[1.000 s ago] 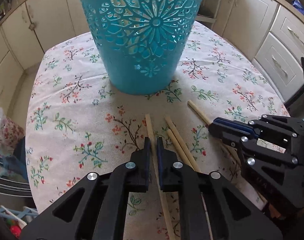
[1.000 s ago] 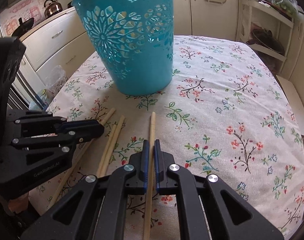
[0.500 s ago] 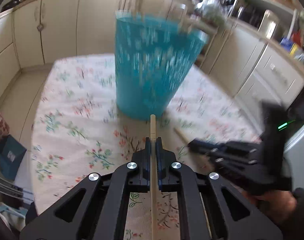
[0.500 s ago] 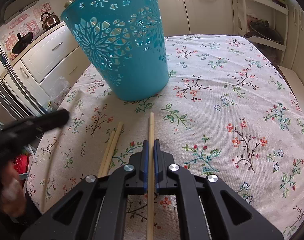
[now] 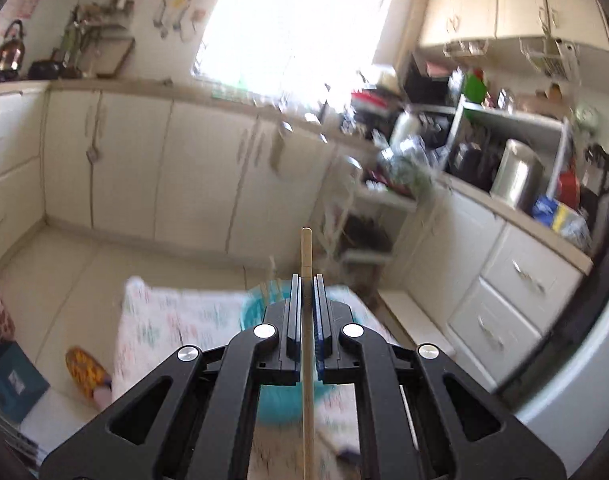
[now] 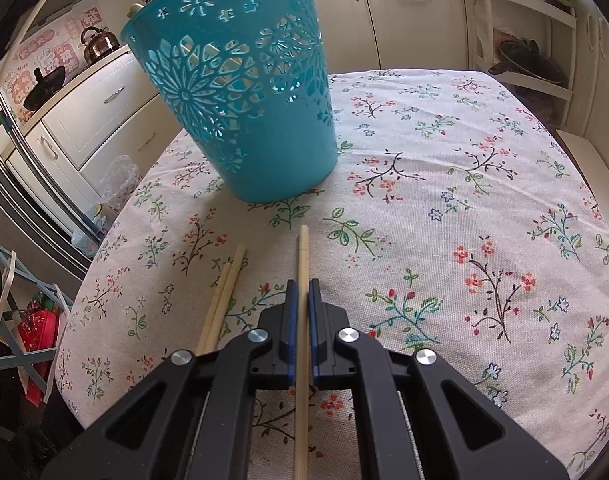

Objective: Organize utensils
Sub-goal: 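Lift the left tool's chopstick over the teal cup and open to drop it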

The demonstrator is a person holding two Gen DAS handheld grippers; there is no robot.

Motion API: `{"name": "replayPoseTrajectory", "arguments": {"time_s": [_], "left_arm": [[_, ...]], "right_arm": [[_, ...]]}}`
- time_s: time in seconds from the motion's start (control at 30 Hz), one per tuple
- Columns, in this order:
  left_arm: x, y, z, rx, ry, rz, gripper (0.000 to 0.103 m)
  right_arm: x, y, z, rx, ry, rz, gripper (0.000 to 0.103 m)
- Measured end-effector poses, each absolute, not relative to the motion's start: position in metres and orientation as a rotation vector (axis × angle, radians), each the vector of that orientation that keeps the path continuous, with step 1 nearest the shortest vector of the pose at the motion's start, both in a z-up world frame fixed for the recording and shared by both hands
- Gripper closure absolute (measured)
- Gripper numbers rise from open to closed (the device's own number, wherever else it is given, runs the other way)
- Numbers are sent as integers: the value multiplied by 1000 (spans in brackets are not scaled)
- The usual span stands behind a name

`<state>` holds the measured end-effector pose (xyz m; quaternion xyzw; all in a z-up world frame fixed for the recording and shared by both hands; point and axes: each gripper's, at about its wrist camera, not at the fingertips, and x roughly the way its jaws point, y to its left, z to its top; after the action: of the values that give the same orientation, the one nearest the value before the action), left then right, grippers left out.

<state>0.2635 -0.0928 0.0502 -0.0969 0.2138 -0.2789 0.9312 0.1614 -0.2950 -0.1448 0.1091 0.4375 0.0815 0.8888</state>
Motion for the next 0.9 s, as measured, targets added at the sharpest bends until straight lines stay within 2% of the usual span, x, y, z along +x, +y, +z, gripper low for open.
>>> {"name": "replayPoseTrajectory", "arguments": {"time_s": [0.33,0.6,0.9], "left_arm": [[327,-123,76,-245,283,-424,98],[358,-141,42,-250,286,-350,98],[339,-158,-1,-89,371,-395,97]], "right_arm": [[161,-305,-146,259,909,182,98],[162,-307,-145,274,909,187,98],[161,-304,-145,263,908,183,97]]}}
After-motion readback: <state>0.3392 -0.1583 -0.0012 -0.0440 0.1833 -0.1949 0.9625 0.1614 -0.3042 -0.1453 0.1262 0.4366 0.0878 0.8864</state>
